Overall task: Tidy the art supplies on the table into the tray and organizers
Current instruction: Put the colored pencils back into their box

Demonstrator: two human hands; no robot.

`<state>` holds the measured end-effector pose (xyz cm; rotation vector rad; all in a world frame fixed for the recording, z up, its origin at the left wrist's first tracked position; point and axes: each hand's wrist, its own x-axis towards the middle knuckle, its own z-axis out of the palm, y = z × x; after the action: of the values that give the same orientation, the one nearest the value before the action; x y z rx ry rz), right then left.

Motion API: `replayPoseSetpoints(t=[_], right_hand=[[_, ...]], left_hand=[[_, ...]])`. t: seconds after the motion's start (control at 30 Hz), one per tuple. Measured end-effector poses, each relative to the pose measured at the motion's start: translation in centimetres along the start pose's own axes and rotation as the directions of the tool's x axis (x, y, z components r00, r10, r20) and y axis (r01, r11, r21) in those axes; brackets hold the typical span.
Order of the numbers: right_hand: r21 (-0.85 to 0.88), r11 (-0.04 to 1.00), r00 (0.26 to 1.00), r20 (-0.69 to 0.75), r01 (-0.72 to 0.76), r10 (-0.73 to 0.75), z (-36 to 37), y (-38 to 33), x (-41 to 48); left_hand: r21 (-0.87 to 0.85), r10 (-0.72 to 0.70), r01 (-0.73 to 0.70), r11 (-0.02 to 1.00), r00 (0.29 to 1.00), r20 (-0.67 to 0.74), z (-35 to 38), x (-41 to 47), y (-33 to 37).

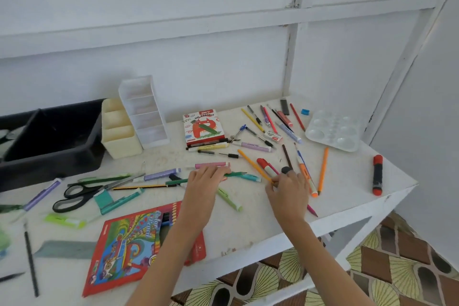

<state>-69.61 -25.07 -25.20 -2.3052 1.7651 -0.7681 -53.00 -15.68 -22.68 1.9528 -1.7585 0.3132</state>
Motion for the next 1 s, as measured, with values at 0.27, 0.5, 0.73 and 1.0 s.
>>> replayPoseSetpoints(t=[0.27,0.5,0.73,1.0], right_hand=[[0.819,0.565,0.989,0.016,-0.096,0.145,-2.8,-3.7,-2.2],[0.951,0.064,0.917,0.272,-0.303,0.293,-3.0,-5.1,-3.6],[0.929,0.134,0.882,0.271,-0.344,0.386,-2.0,-5.3,-5.4],[0.885,0.168,0.836,0.326,-0.434,0.440,0.0,-5.6,-7.8]], left_hand=[[0.099,-0.124,0.134,0.986,0.987,-0.101,-2.3,-4.7,-2.3],[0.166,-0.326,0.312,0.936,0.943,0.066,-4.9,-9.3,-4.3],[0.187,-0.406,0.382,0.905,0.907,0.114,-6.6,-12.9,-6.2],[0.126,-0.412,0.398,0.909,0.903,0.118,-6.3,-14.8,-6.9]])
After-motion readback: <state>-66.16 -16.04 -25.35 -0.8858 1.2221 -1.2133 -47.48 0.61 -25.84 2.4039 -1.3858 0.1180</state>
